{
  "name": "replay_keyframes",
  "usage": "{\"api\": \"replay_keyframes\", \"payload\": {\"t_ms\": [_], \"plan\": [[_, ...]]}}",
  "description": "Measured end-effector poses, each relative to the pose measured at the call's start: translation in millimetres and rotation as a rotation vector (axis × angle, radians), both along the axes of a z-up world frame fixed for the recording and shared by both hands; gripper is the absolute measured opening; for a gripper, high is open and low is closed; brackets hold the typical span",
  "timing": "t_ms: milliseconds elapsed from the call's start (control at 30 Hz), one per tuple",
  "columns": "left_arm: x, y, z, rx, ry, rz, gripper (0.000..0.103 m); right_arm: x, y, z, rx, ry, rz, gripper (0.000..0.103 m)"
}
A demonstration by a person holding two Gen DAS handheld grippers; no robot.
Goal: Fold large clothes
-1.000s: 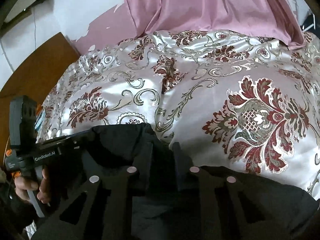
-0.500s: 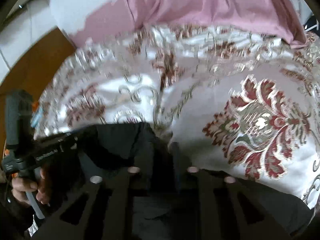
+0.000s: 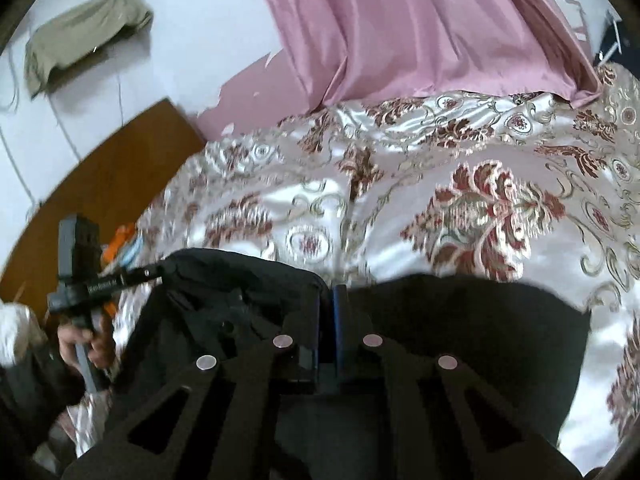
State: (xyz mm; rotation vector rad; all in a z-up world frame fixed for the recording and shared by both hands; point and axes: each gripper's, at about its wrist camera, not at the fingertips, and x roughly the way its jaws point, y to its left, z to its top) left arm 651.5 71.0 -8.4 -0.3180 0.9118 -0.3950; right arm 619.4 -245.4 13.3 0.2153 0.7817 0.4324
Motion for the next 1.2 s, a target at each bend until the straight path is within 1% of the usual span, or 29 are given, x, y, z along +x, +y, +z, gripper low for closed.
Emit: {"api": "replay_keyframes", "payload": {"t_ms": [167,300,367,467,567,600,667,733,800,867,900,967,1033,1100,1167,1200], "plan": [[-18.8,-9.8,-24.0,0.076,0.055,-0.035,0.005,-18.5,-3.9,-23.0,-0.041,0.040,0.028,0.005],[-28.0,-15.1,-41.6,0.092,0.080,-0.046,0.005,-25.7,-8.0,-45.2,-0.056,0.070,0.033,0.005],[-29.6,-15.2,-45.5,0.094,0.072,-0.047,0.005,-28.2,-6.2,-52.4,-0.079,0.075,0.038,0.005],[-33.3,-14.7,-44.9,0.091,0.048,-0.054,0.005,-30.6,-5.3,-55.3,-0.081,0.076,0.039,0.005],[-35.4,-9.8,-42.2,0.062,0.037,-0.069,0.005,-36.3,-4.0,-47.8,-0.086,0.062,0.059,0.007],[-35.2,-8.7,-41.2,0.062,0.036,-0.070,0.005,-38.6,-4.7,-42.7,-0.081,0.058,0.070,0.009],[-35.1,-8.6,-39.3,0.055,0.031,-0.073,0.005,-41.3,-5.1,-30.7,-0.081,0.051,0.098,0.010],[-35.5,-10.9,-37.3,0.063,0.022,-0.079,0.005,-44.8,-6.9,-12.8,-0.077,0.027,0.127,0.011],[-36.6,-12.2,-36.6,0.072,0.017,-0.084,0.005,-45.6,-10.5,7.4,-0.050,-0.003,0.139,0.011],[-36.7,-12.0,-36.1,0.070,0.019,-0.085,0.005,-40.2,-11.6,25.1,-0.026,-0.030,0.125,0.012],[-37.1,-12.8,-36.1,0.070,0.017,-0.085,0.005,-35.4,-9.6,28.7,-0.024,-0.028,0.114,0.012],[-37.3,-14.1,-36.4,0.077,0.019,-0.092,0.005,-22.4,-2.4,30.9,-0.021,-0.013,0.103,0.012],[-35.4,-18.0,-36.4,0.115,0.024,-0.107,0.005,-2.7,10.4,21.2,-0.028,0.037,0.083,0.012],[-32.3,-24.2,-32.8,0.169,0.029,-0.132,0.006,13.4,21.6,5.2,-0.026,0.089,0.066,0.012],[-31.1,-26.6,-26.9,0.200,0.021,-0.148,0.007,28.0,36.3,-16.1,-0.036,0.150,0.073,0.012],[-30.7,-27.4,-22.2,0.213,0.013,-0.158,0.007,29.5,41.4,-23.5,-0.051,0.166,0.082,0.012]]}}
